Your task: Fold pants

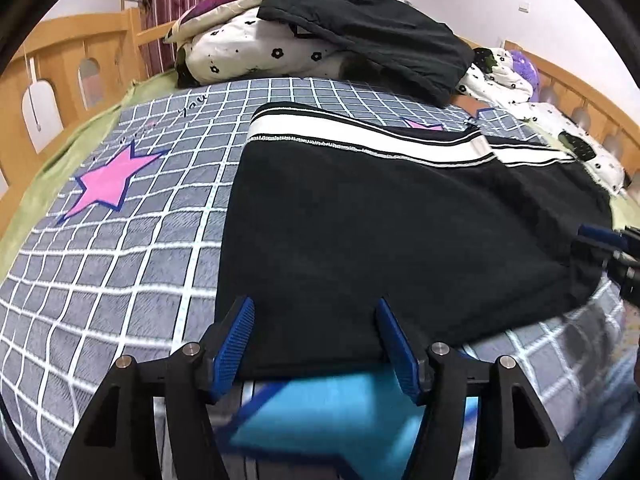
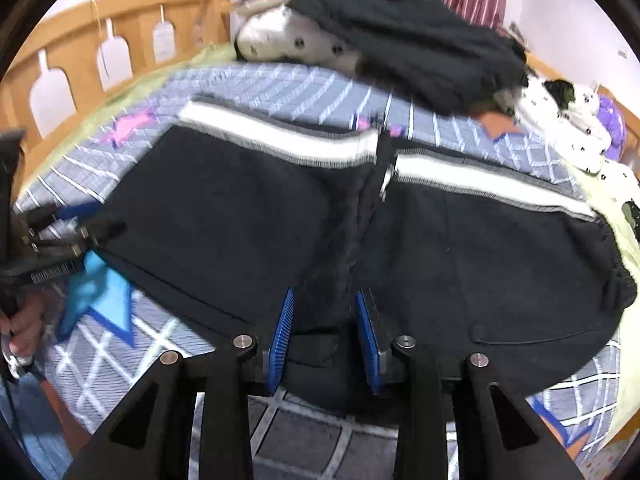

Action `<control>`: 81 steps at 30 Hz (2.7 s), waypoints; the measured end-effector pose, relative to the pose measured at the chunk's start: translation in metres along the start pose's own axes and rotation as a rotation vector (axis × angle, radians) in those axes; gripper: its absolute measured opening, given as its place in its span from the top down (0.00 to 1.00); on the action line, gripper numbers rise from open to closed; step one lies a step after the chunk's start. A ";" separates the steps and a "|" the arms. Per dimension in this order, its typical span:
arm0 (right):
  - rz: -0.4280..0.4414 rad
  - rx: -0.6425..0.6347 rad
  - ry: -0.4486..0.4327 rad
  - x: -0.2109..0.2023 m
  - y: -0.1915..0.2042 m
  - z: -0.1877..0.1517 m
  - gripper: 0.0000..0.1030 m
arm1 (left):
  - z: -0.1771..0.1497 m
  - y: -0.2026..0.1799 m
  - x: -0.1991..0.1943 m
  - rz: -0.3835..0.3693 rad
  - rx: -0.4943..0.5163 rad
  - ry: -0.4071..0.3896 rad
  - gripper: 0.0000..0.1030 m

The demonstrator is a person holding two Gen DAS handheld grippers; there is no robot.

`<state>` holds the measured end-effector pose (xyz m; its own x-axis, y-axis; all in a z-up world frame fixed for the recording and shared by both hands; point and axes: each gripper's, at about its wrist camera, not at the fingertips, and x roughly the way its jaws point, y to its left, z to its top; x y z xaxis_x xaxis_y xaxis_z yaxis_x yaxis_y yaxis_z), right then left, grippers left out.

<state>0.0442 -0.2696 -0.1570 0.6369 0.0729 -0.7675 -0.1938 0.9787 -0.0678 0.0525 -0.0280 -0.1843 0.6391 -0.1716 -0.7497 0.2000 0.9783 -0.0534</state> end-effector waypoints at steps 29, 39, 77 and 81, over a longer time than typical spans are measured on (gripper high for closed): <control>-0.227 0.409 -0.157 -0.157 -0.193 0.005 0.31 | 0.143 0.037 -0.092 -0.093 0.008 -0.135 0.34; -0.183 0.631 -0.012 -0.011 -0.270 -0.051 0.32 | 0.092 0.070 0.070 -0.216 -0.116 0.085 0.36; -0.018 0.419 0.070 0.094 -0.155 0.044 0.79 | 0.089 0.244 0.086 0.031 -0.324 0.097 0.66; -0.028 0.346 0.092 0.059 -0.155 0.027 0.57 | 0.102 0.232 0.057 0.233 -0.216 0.026 0.65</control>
<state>0.1319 -0.4115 -0.1744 0.5653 0.0434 -0.8238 0.0963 0.9883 0.1182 0.2113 0.1778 -0.1719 0.6298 0.0607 -0.7744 -0.1136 0.9934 -0.0145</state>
